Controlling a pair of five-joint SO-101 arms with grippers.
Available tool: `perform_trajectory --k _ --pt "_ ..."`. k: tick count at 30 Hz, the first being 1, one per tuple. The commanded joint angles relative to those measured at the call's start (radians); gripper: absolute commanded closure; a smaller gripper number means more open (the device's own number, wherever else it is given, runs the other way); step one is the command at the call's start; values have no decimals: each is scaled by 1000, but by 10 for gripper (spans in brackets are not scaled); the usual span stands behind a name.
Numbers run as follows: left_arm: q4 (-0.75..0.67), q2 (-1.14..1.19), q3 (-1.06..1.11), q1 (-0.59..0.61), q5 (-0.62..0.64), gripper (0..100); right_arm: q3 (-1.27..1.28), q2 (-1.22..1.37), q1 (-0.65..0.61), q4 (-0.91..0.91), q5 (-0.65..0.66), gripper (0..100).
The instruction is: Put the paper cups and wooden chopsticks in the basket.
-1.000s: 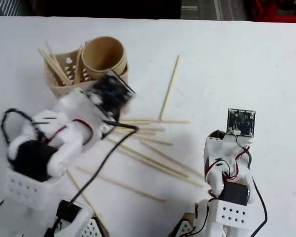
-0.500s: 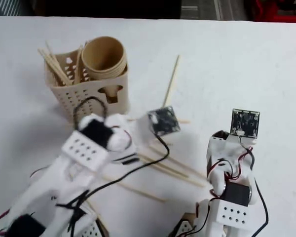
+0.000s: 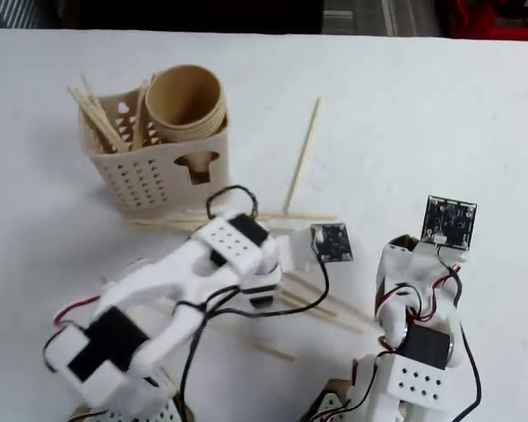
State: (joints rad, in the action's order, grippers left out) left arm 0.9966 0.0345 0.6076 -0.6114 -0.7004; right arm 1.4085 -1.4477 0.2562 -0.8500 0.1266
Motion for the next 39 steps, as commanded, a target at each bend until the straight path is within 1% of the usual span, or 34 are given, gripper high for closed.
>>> perform_trajectory --k 1,5,9,13,17,18,27,29,39 --pt "32 65 -123 -13 -3 774 -26 -12 5 19 -2 981" --pt "97 162 -222 -15 -2 780 -26 -12 5 19 -2 981" --pt "155 254 -308 -27 -3 853 -26 -12 4 19 -2 981" --pt "238 331 -396 -35 -3 904 -26 -12 4 19 -2 981" --pt "288 375 -434 -35 -3 976 -26 -12 4 19 -2 981" --pt "298 380 -436 -35 -3 978 -26 -12 4 19 -2 981" --pt "416 358 -436 -31 12 976 -26 -12 4 19 -2 981" --pt "437 329 -434 -27 40 976 -26 -12 4 19 -2 981" --pt "554 130 -434 -24 49 976 -26 -12 5 19 -2 981"
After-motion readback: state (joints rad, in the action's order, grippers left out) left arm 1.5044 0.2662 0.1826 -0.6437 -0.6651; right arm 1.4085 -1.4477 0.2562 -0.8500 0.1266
